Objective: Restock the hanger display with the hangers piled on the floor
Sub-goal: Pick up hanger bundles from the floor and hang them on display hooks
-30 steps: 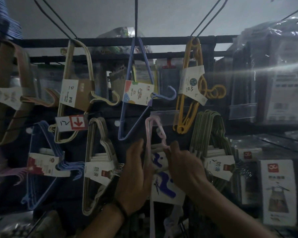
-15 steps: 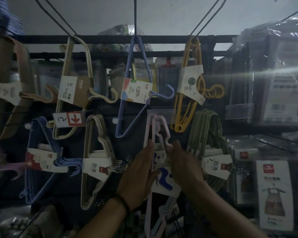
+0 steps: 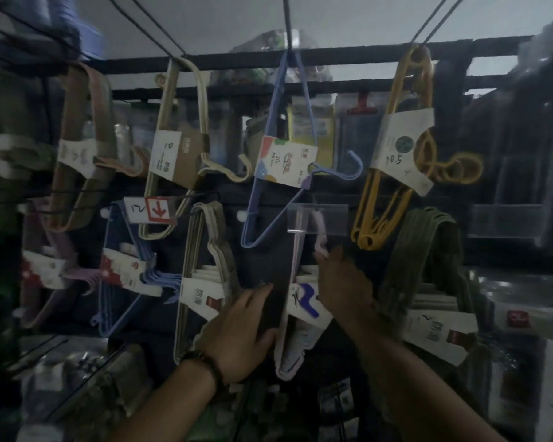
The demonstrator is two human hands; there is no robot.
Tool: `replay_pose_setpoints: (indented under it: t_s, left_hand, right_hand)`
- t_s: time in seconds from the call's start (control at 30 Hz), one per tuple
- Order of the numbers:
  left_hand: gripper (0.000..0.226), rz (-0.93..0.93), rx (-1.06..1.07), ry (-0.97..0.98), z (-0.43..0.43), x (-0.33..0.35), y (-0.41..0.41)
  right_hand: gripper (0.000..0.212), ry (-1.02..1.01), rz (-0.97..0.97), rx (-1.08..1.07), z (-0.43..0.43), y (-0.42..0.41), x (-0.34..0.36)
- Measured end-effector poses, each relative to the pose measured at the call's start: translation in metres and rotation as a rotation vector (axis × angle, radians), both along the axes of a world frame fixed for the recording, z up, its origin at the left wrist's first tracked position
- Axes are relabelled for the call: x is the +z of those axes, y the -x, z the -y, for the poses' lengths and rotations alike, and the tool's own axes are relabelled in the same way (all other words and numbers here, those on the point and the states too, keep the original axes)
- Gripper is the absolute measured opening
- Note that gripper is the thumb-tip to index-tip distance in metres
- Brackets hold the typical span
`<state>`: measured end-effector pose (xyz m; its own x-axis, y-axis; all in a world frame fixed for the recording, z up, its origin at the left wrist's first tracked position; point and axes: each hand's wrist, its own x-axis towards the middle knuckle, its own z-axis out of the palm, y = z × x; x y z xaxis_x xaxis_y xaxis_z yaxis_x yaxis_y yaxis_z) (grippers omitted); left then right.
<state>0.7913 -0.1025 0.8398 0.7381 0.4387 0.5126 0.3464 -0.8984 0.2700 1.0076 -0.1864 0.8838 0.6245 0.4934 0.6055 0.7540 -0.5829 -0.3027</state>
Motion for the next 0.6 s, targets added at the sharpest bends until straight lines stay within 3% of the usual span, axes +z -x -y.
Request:
replay_pose_setpoints:
  t_s: [0.13,0.27,0.33,0.4,0.5,0.6]
  left_hand:
    - [0.064,-0.017,0.096,0.032,0.008,-0.014,0.022]
    - [0.034,-0.032,0.178,0.145,0.028,-0.034,0.062]
    - [0.027,-0.062,0.196,0.203,0.041,-0.051,0.094]
    - [0.020,-0.111,0.238,0.261,0.052,-0.079,0.139]
    - [0.024,-0.209,0.348,0.428,0.062,-0.139,0.223]
    - [0.022,-0.318,0.473,0.619,0.083,-0.208,0.326]
  right_hand:
    - [0.045,-0.107,-0.202,0.088,-0.002,-0.008,-0.010]
    - [0.055,-0.277,-0.125,0.036,0.014,0.015,-0.032]
    - [0.042,-0.444,-0.071,0.097,0.026,0.055,-0.053]
    - [0.021,-0.476,-0.123,0.348,0.033,0.115,-0.084]
    - [0.012,-0.184,-0.281,0.708,0.032,0.213,-0.143]
    - [0.010,0.256,-0.380,0.932,0.025,0.319,-0.213]
